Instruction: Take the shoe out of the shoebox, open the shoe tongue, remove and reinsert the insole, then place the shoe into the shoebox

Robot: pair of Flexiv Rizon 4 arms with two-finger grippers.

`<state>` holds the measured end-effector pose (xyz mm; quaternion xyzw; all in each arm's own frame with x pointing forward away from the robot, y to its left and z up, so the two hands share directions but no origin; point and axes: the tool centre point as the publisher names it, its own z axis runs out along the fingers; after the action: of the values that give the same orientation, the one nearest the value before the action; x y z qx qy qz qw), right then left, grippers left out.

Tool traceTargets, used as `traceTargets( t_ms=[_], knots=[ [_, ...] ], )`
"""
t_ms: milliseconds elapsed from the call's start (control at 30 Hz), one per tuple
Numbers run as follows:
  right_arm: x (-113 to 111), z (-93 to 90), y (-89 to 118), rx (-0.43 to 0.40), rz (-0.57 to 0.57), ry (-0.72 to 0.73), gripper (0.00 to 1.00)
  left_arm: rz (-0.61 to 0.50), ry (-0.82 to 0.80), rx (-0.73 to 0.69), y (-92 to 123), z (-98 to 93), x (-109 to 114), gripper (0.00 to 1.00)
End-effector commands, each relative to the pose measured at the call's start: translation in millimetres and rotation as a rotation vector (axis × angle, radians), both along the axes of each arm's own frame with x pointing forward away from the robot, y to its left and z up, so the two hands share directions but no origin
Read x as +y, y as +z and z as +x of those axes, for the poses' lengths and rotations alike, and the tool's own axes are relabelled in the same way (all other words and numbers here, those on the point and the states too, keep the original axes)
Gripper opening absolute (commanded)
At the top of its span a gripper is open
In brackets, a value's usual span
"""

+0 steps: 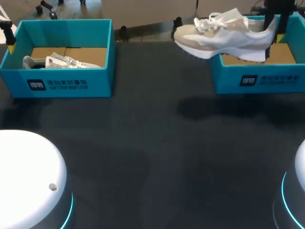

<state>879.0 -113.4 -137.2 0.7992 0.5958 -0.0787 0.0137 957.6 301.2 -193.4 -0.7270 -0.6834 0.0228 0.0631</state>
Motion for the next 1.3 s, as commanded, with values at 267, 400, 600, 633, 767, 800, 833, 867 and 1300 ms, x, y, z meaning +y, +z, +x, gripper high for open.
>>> traceTargets(
  t_ms=[267,400,600,633,767,800,833,867,1300],
  knots=[
    [1,-14.6,2,-0.306,-0.082,0.042,0.0,0.001,0.0,0.0,1,-0.2,0,1.0],
    [1,-14.6,2,-0.306,-0.082,0.042,0.0,0.001,0.0,0.0,1,-0.2,0,1.0],
    [29,-26.2,-20,-0.293,-0.093,0.066,0.0,0.001,0.0,0.0,1,-0.2,0,1.0],
    [36,-31.2,-24,-0.289,-0.093,0.066,0.0,0.001,0.0,0.0,1,-0.2,0,1.0],
    [58,-51.3,-42,-0.289,-0.053,0.076,0.0,0.001,0.0,0.0,1,-0.2,0,1.0],
    [63,-55.6,-46,-0.285,-0.05,0.075,0.0,0.001,0.0,0.0,1,-0.2,0,1.0],
    [68,-59.8,-49,-0.281,-0.041,0.079,0.0,0.001,0.0,0.0,1,-0.2,0,1.0],
    [73,-64.1,-53,-0.281,-0.036,0.078,0.0,0.001,0.0,0.0,1,-0.2,0,1.0],
    [140,-101.4,-113,-0.235,0.044,0.083,0.0,0.001,0.0,0.0,1,-0.2,0,1.0]
  ],
)
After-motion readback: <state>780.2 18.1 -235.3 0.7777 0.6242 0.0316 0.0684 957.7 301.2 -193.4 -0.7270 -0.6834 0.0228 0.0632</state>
